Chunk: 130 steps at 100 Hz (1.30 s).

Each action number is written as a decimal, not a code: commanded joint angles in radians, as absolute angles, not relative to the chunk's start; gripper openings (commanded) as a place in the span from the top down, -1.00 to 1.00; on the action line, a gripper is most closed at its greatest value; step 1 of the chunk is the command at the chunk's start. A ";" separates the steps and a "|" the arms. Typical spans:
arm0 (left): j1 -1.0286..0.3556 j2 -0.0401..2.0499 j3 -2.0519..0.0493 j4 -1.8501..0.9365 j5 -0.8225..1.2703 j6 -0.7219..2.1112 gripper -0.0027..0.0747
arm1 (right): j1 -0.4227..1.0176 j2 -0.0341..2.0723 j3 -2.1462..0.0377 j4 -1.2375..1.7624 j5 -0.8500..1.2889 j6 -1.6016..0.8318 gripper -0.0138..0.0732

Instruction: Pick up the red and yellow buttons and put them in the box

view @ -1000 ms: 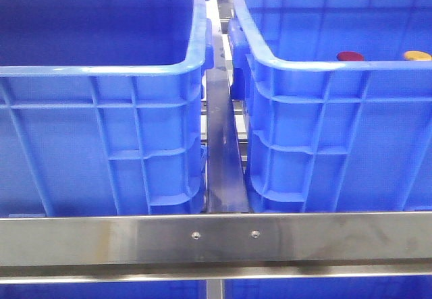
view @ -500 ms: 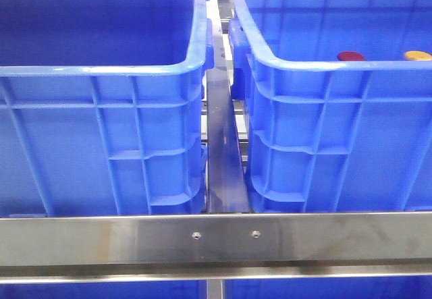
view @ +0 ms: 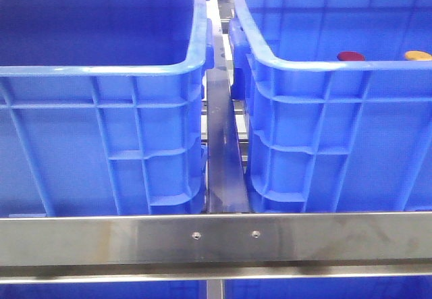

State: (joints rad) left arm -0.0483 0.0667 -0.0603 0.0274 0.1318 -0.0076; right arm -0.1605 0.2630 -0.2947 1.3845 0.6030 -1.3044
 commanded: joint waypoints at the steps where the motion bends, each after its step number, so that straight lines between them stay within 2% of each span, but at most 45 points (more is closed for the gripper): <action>1: -0.035 0.039 -0.046 0.056 0.007 -0.046 0.98 | -0.164 0.269 -0.319 1.423 0.597 -1.315 0.84; 19: -0.035 -0.038 0.056 0.043 -0.034 -0.044 0.98 | -0.164 0.269 -0.319 1.423 0.597 -1.315 0.84; 24: -0.035 -0.035 0.051 0.040 0.024 -0.040 0.98 | -0.164 0.270 -0.319 1.423 0.596 -1.315 0.84; 48: -0.033 -0.035 0.054 0.040 0.028 -0.040 0.98 | -0.164 0.270 -0.319 1.427 0.597 -1.315 0.84; 72: 0.042 -0.035 0.054 0.040 0.029 -0.040 0.98 | -0.164 0.270 -0.319 1.430 0.597 -1.315 0.84; 130: 0.042 -0.035 0.054 0.040 0.028 -0.040 0.98 | -0.164 0.270 -0.319 1.430 0.597 -1.315 0.84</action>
